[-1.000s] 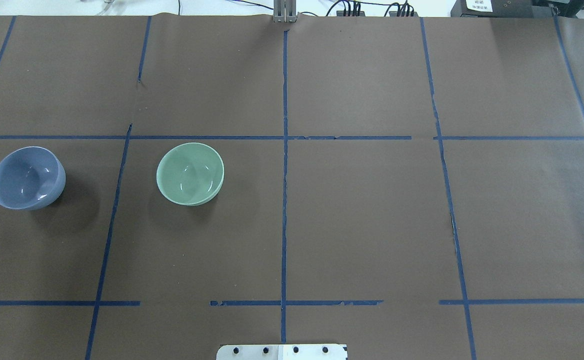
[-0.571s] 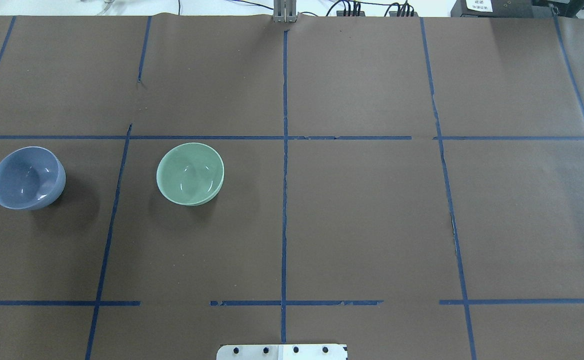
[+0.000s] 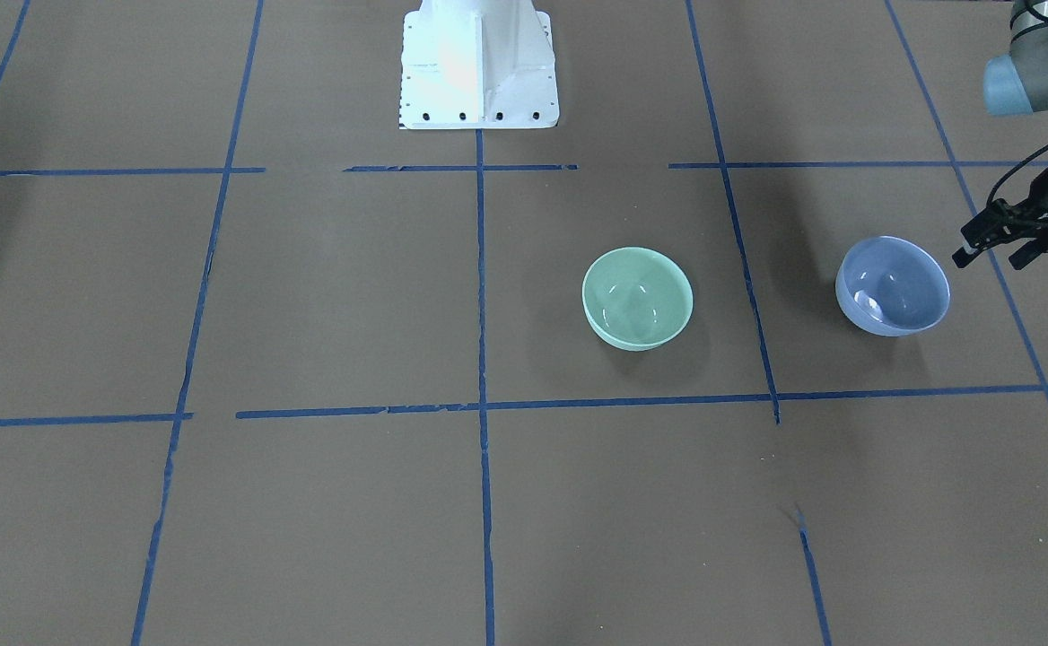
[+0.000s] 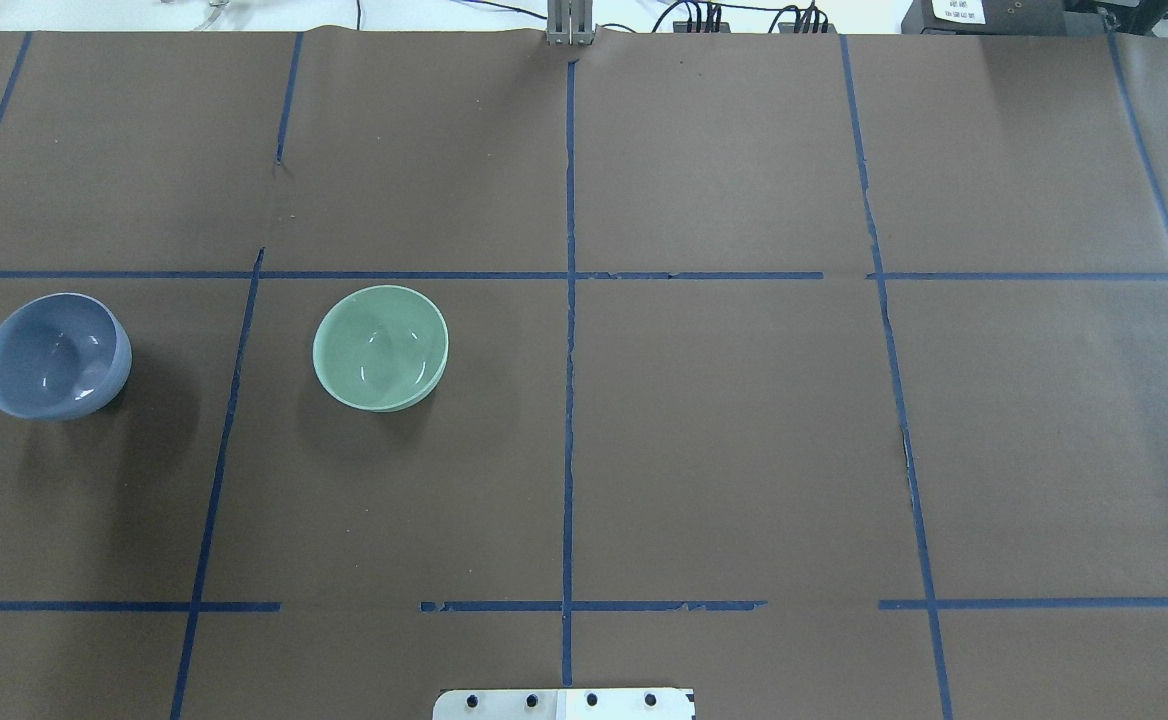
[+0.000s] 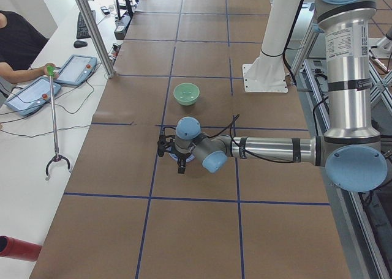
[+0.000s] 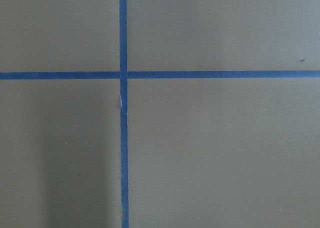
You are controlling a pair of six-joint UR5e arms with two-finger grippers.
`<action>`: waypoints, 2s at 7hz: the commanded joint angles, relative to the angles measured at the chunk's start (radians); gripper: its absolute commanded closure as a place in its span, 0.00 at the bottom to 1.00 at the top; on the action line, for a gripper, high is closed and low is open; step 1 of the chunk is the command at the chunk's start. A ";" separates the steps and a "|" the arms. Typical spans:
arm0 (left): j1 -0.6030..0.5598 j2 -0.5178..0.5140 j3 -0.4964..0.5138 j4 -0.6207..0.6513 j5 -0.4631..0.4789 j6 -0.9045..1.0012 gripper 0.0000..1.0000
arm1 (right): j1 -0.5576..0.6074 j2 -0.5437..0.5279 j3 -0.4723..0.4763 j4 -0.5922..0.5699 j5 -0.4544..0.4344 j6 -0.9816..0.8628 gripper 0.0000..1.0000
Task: Stack blue bowl on green bowl
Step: 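Move the left gripper down to the rim of the blue bowl, then close the left gripper on the blue bowl rim and lift it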
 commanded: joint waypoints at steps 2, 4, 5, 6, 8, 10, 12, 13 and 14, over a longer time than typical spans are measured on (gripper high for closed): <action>0.082 -0.056 0.081 -0.032 0.023 -0.024 0.00 | 0.000 0.000 0.000 0.000 0.001 0.000 0.00; 0.083 -0.056 0.081 -0.032 0.023 -0.015 0.31 | 0.000 0.000 0.000 -0.002 -0.001 0.000 0.00; 0.085 -0.056 0.081 -0.032 0.021 -0.013 0.44 | 0.000 0.000 0.000 0.000 -0.001 0.000 0.00; 0.085 -0.056 0.081 -0.033 0.018 -0.013 0.69 | 0.000 0.000 0.000 0.000 -0.001 0.000 0.00; 0.085 -0.054 0.078 -0.032 0.016 0.013 1.00 | 0.000 0.000 0.000 0.000 0.001 0.000 0.00; 0.074 -0.019 -0.027 -0.011 -0.017 0.013 1.00 | 0.000 0.000 0.000 0.000 -0.001 0.000 0.00; 0.018 0.024 -0.148 0.055 -0.167 0.036 1.00 | 0.000 0.000 0.000 0.000 0.001 0.000 0.00; -0.018 0.027 -0.252 0.227 -0.168 0.133 1.00 | 0.000 0.000 0.002 0.000 0.001 0.000 0.00; -0.041 0.023 -0.381 0.454 -0.168 0.239 1.00 | 0.000 0.000 0.000 -0.002 -0.001 0.000 0.00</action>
